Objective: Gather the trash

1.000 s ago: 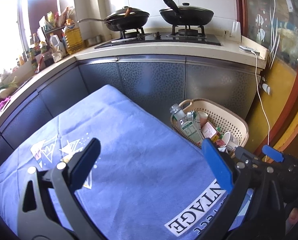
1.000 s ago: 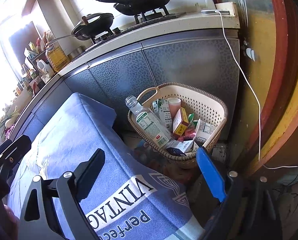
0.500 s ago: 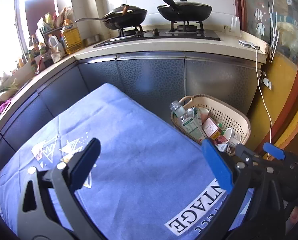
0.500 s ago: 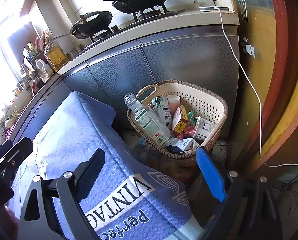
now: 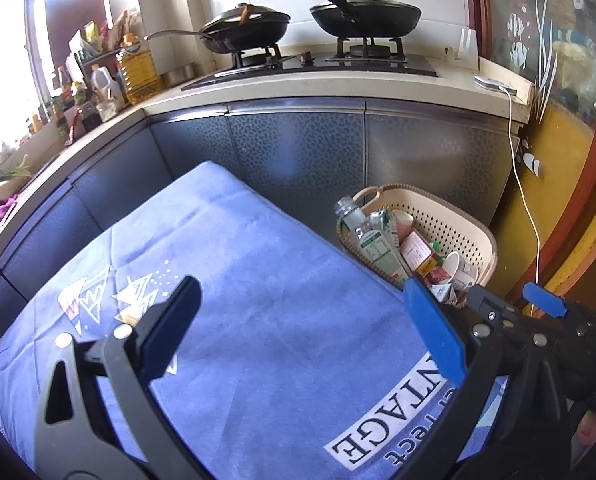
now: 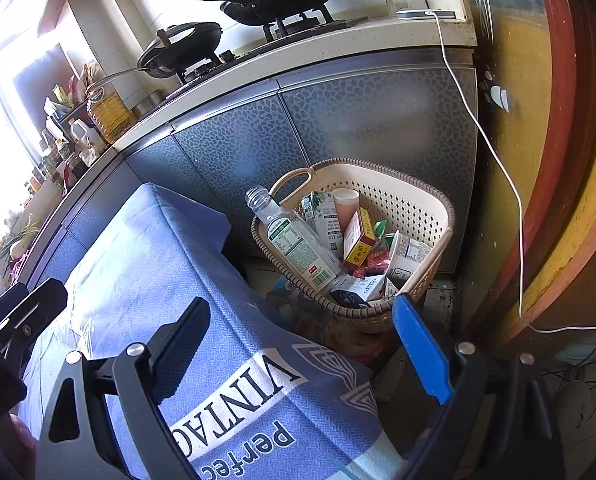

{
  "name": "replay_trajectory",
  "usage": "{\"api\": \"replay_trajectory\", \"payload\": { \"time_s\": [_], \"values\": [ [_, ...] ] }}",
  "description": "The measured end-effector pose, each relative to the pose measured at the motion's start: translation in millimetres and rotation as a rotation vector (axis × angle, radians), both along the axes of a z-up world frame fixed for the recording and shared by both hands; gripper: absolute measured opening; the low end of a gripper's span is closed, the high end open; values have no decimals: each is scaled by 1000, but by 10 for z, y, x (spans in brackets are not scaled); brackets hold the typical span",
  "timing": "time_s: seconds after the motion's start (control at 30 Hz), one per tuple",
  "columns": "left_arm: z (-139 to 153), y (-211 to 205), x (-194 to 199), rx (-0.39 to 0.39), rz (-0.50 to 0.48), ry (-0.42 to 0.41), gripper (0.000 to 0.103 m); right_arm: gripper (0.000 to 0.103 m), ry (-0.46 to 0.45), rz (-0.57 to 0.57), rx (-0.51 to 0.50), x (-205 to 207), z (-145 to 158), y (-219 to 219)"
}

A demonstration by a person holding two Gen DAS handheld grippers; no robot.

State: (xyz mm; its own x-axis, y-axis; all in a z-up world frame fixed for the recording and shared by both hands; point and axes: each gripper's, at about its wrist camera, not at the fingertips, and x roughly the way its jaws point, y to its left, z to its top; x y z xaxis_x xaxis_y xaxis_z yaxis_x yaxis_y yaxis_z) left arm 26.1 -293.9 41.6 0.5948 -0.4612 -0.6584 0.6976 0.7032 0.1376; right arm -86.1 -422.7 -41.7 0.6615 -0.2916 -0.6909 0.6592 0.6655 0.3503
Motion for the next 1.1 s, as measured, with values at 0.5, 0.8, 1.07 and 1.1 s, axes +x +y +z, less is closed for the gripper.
{"api": "replay_trajectory", "payload": {
  "time_s": [0.5, 0.8, 1.07, 1.1],
  "values": [
    [7, -14, 31, -6, 6, 9, 97, 91, -2, -3, 0, -13, -13, -15],
    [-35, -16, 46, 3, 8, 17, 97, 91, 3, 3, 10, 5, -74, -25],
    [-13, 134, 199, -61, 38, 45, 97, 91, 14, 17, -9, 28, -86, 14],
    [-16, 155, 235, -71, 37, 61, 97, 91, 14, 20, -7, 29, -95, 10]
  ]
}}
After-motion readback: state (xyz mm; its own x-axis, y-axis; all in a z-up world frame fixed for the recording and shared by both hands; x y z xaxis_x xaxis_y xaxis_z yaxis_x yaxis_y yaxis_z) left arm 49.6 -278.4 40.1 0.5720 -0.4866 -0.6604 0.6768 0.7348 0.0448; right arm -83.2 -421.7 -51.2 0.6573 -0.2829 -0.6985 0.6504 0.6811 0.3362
